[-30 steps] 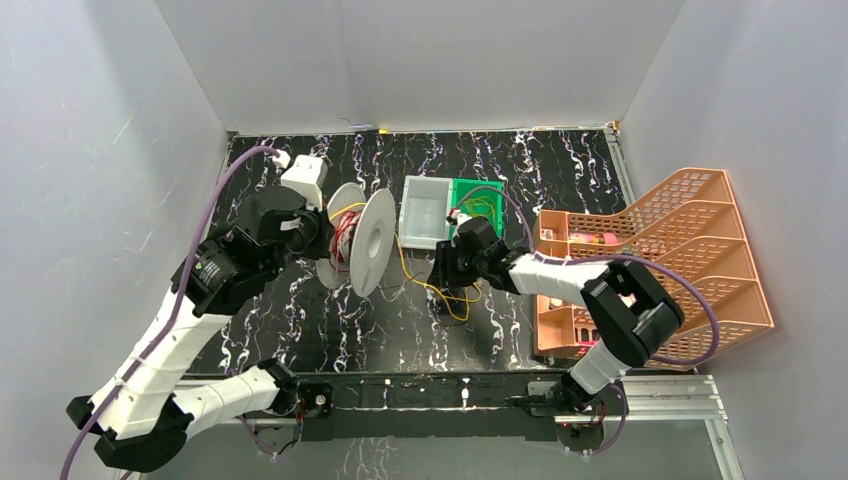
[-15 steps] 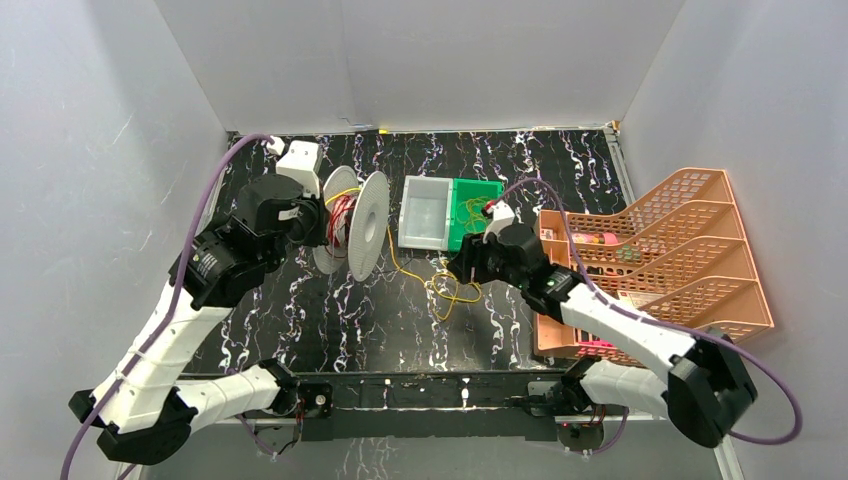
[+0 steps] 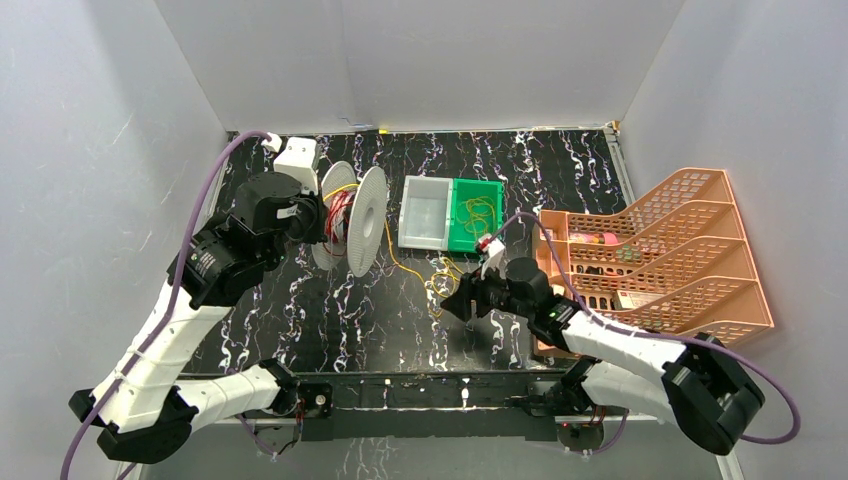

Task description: Wrap the cables

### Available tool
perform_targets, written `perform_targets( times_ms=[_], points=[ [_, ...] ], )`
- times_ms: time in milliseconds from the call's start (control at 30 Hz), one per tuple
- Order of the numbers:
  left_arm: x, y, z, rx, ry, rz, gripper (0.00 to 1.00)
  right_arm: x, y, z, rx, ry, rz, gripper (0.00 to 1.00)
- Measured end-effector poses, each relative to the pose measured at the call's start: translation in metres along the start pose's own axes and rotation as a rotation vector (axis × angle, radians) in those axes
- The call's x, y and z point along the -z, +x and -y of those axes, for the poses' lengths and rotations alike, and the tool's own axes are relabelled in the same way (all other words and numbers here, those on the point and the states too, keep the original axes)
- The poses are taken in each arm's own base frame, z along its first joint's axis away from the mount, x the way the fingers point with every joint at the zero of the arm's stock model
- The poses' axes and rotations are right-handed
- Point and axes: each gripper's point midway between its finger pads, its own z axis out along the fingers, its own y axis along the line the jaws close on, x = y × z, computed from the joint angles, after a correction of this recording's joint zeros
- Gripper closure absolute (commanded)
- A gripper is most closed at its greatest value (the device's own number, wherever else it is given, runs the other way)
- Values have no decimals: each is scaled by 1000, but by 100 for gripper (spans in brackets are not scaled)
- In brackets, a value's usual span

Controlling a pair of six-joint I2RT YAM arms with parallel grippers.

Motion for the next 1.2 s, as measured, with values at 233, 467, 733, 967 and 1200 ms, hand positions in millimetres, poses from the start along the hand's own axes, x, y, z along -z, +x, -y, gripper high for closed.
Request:
perform_targets(
  times_ms=[233, 467, 733, 967, 1200],
  points=[
    [-2, -1, 2, 12, -1, -4, 100, -21, 29, -4, 56, -60, -18, 33],
    [-6, -2, 4, 17, -4, -13, 100, -42, 30, -4, 132, -105, 23, 34],
    [-3, -8, 5, 48, 0, 2, 100, -55, 44, -5, 168, -146, 38, 44],
    [-2, -12, 4, 73, -10, 12, 100, -58, 57, -24, 222, -199, 23, 93],
    [-2, -16, 0, 109, -41, 34, 100, -56, 51, -40, 232, -195, 56, 100]
  ],
)
